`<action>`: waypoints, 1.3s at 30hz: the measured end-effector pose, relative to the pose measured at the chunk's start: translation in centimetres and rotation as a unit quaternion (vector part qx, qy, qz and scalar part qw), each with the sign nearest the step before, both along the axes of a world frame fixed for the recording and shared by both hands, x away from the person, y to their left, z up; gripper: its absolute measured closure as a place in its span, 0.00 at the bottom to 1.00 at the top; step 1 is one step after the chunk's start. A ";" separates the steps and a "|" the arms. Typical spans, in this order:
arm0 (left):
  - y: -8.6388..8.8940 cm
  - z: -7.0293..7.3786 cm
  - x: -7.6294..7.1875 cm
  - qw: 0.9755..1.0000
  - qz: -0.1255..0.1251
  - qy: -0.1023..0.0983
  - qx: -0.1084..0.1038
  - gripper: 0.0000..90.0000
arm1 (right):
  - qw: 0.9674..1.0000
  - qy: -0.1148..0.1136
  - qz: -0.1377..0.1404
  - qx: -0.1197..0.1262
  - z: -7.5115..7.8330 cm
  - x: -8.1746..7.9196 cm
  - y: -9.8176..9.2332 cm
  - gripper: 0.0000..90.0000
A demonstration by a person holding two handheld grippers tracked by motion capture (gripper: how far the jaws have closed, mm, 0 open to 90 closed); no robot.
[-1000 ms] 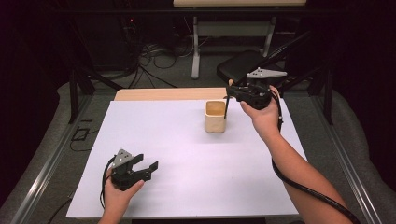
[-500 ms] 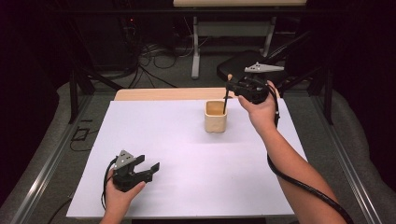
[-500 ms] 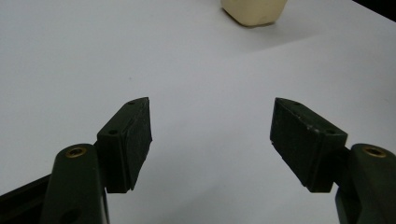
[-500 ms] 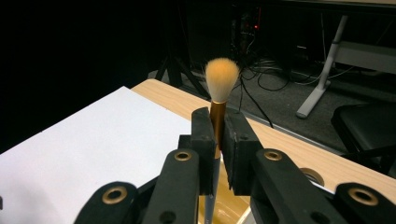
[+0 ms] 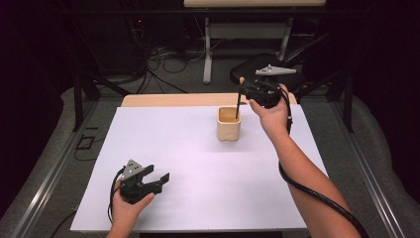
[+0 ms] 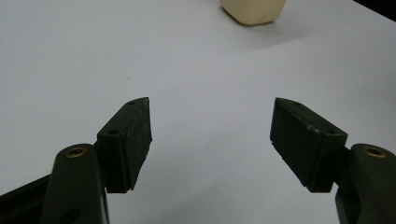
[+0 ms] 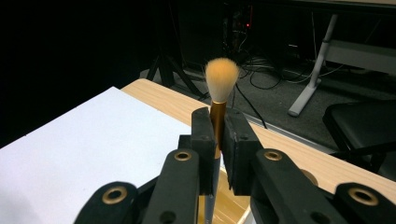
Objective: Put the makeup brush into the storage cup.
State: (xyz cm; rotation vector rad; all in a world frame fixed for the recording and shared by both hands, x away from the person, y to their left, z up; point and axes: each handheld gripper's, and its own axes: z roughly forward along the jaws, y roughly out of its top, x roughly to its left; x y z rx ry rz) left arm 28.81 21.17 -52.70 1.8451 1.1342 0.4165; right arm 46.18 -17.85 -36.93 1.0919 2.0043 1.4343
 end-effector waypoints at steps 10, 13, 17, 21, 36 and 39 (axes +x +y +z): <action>-0.1 -0.1 0.0 1.000 -0.002 0.000 0.001 0.33 | 1.000 0.001 -0.003 -0.004 -1.2 0.4 0.4 0.93; -0.1 -0.1 0.0 1.000 -0.002 0.000 0.001 0.33 | 1.000 0.007 -0.005 -0.004 -1.4 0.5 0.4 0.93; -0.1 -0.1 0.0 1.000 -0.003 0.001 0.001 0.33 | 1.000 0.006 -0.006 -0.004 -1.8 0.5 0.5 0.93; -0.1 -0.2 0.0 1.000 -0.003 0.003 0.001 0.33 | 1.000 0.008 -0.006 -0.004 -2.2 0.6 0.6 0.93; -0.2 -0.3 0.0 1.000 -0.003 0.003 0.001 0.33 | 1.000 0.013 -0.007 -0.006 -3.5 0.8 1.1 0.93; -0.2 -0.3 0.0 1.000 -0.002 0.004 0.001 0.33 | 1.000 0.014 -0.006 -0.007 -3.7 0.8 1.1 0.93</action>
